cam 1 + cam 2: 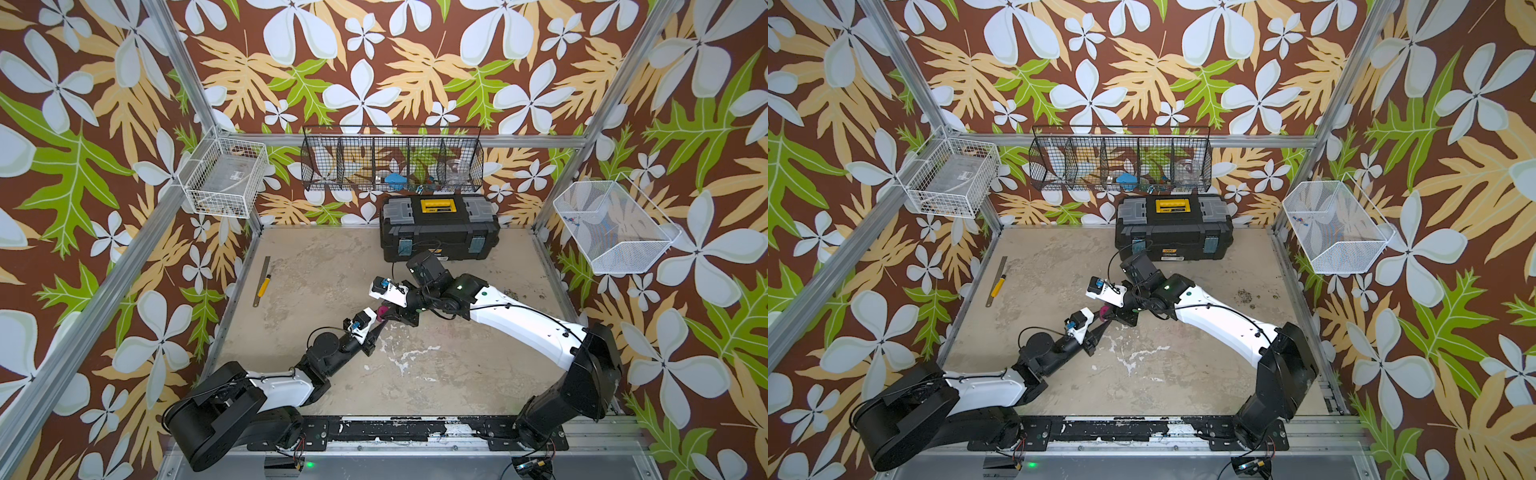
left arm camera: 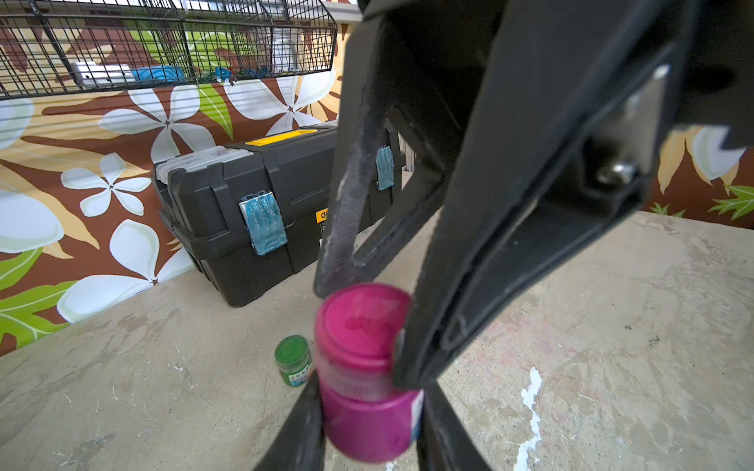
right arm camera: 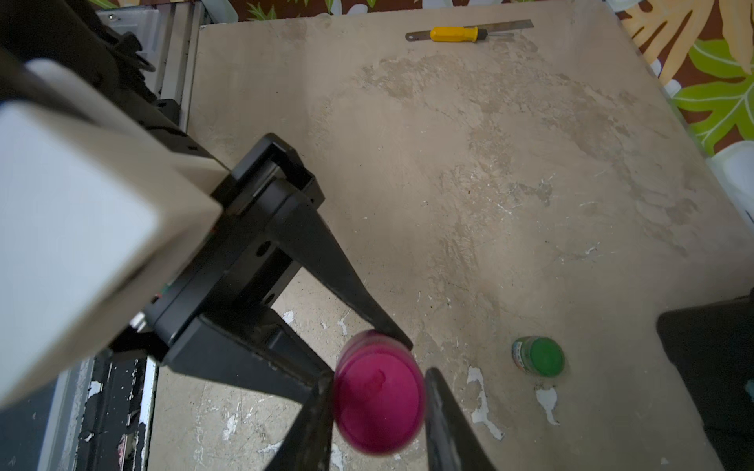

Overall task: Close the paint jar lid
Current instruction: Screw the lid onto the paint jar.

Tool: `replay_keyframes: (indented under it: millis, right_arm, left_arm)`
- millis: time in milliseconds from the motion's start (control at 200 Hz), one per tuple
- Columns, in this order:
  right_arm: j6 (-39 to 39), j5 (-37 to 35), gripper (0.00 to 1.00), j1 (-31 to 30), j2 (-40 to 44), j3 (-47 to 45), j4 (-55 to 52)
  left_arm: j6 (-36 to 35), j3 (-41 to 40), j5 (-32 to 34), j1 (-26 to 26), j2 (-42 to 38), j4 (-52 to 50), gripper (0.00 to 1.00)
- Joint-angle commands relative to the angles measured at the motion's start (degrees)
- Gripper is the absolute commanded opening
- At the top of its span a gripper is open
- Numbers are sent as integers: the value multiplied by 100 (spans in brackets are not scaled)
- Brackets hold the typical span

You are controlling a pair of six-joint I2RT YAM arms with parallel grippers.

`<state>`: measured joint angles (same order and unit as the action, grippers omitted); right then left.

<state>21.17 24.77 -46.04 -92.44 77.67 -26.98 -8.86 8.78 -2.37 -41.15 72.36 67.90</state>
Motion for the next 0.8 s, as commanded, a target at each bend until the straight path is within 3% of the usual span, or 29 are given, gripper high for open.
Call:
replay_keyframes:
  millis: [0,345,510,796]
  right_arm:
    - [-1016,-551,9,-88,-38,24,289]
    - [-3403,-1765,8,-491,-336,481,-378]
    - [-4604,-1592,7,-567,-575,677,-684]
    - [-5342,-1457,10,-823,-912,1173,-1037]
  left_arm:
    - [-19,27,-150,-8,-3,329,4]
    - [-19,27,-154,-8,0,330,3]
    - [-19,26,-154,-8,5,330,3]
    - [-10,21,-163,-8,4,329,4]
